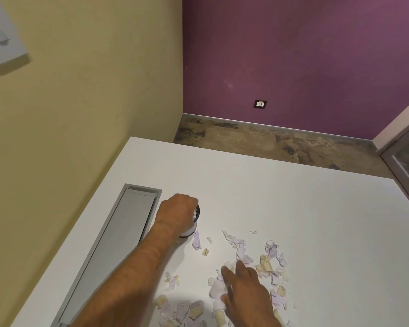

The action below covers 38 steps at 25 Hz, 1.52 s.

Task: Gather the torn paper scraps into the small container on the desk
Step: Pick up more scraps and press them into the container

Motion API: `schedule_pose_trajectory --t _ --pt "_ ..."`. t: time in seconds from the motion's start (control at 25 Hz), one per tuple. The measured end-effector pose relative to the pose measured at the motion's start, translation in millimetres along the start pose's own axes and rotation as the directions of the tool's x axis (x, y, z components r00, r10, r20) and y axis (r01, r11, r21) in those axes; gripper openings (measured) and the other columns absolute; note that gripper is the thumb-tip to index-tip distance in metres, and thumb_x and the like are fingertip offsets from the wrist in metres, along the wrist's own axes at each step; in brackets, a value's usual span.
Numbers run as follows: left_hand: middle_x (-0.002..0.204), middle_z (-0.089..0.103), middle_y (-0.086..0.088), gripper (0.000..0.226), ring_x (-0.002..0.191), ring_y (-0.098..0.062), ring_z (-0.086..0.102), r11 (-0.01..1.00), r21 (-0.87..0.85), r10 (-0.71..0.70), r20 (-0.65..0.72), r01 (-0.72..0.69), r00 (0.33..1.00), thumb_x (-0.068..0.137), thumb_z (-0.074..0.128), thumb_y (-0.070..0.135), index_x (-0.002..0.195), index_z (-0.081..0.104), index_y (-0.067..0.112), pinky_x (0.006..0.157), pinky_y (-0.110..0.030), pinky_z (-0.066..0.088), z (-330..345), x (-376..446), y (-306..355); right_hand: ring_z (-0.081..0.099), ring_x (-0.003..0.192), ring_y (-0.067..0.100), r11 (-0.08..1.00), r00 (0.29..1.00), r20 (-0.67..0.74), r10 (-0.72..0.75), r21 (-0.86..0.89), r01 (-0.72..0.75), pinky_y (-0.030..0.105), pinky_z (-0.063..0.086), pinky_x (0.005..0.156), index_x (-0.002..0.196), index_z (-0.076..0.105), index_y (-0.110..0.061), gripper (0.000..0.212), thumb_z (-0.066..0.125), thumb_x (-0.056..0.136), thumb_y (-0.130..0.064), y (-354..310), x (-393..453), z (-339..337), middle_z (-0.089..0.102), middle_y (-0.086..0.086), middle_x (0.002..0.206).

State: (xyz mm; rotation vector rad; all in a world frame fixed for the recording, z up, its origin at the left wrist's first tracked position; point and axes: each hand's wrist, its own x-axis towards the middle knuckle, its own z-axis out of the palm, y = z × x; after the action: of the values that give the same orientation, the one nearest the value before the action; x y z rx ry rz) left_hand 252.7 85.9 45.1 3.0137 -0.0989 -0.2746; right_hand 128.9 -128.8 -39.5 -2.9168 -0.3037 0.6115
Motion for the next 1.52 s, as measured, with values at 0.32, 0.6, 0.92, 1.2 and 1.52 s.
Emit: schedule_pose_trajectory --t 0.32,0.6,0.92,1.2,1.52 --pt "0.097 0.067 0.006 0.031 0.087 -0.017 0.064 0.922 -0.291 -0.216 0.153 0.253 0.964 0.073 0.069 0.055 0.088 0.060 0.029 0.078 -0.030 0.053 31.9 -87.6 1.8 0.046 0.111 0.023 0.996 0.996 -0.059 -0.064 -0.061 0.060 0.036 0.053 0.072 0.108 0.055 -0.024 0.022 0.040 0.096 -0.032 -10.2 -3.8 6.6 0.048 -0.002 0.119" --pt "0.106 0.034 0.003 0.078 0.093 -0.018 0.051 0.891 -0.133 -0.404 0.207 0.434 0.891 0.050 0.083 0.046 0.115 0.041 0.037 0.070 -0.030 0.054 96.8 -162.1 25.7 0.055 0.106 0.024 0.993 0.993 -0.053 -0.109 -0.056 0.106 0.031 0.049 0.077 0.107 0.065 -0.017 0.022 0.045 0.096 -0.016 -12.6 -4.4 0.0 0.060 0.002 0.109" --pt "0.083 0.057 -0.004 0.047 0.060 -0.023 0.058 0.908 -0.335 -0.273 -0.014 0.253 0.962 0.048 0.089 0.010 0.085 0.064 0.022 0.046 -0.034 0.053 103.4 -170.1 39.9 0.049 0.061 0.013 0.990 0.995 -0.075 -0.073 0.115 0.081 0.026 0.030 0.050 0.065 0.055 -0.015 0.024 0.044 0.082 -0.002 -9.5 -4.3 -18.1 0.061 0.004 0.069" --pt "0.047 0.053 0.007 0.055 0.036 -0.010 0.051 0.893 -0.443 -0.075 0.018 0.076 0.997 0.006 0.098 0.021 0.045 0.059 0.023 0.033 -0.015 0.034 116.3 -158.3 14.9 0.064 0.071 -0.013 0.714 0.961 -0.230 0.156 0.698 0.051 0.009 0.053 0.076 0.091 0.079 -0.026 0.023 0.077 0.076 -0.009 -11.6 29.9 -66.3 0.076 -0.016 0.090" --pt "0.071 0.036 0.025 0.020 0.084 -0.004 0.055 0.859 -0.489 -0.114 0.106 0.152 0.988 0.074 0.074 0.032 0.090 0.071 0.021 0.064 -0.013 0.035 127.3 -143.1 1.4 0.065 0.084 0.004 0.850 0.928 -0.332 -0.170 0.427 0.309 0.009 0.045 0.078 0.101 0.076 -0.021 0.025 0.068 0.080 -0.011 -89.5 109.1 -137.2 0.075 -0.004 0.101"
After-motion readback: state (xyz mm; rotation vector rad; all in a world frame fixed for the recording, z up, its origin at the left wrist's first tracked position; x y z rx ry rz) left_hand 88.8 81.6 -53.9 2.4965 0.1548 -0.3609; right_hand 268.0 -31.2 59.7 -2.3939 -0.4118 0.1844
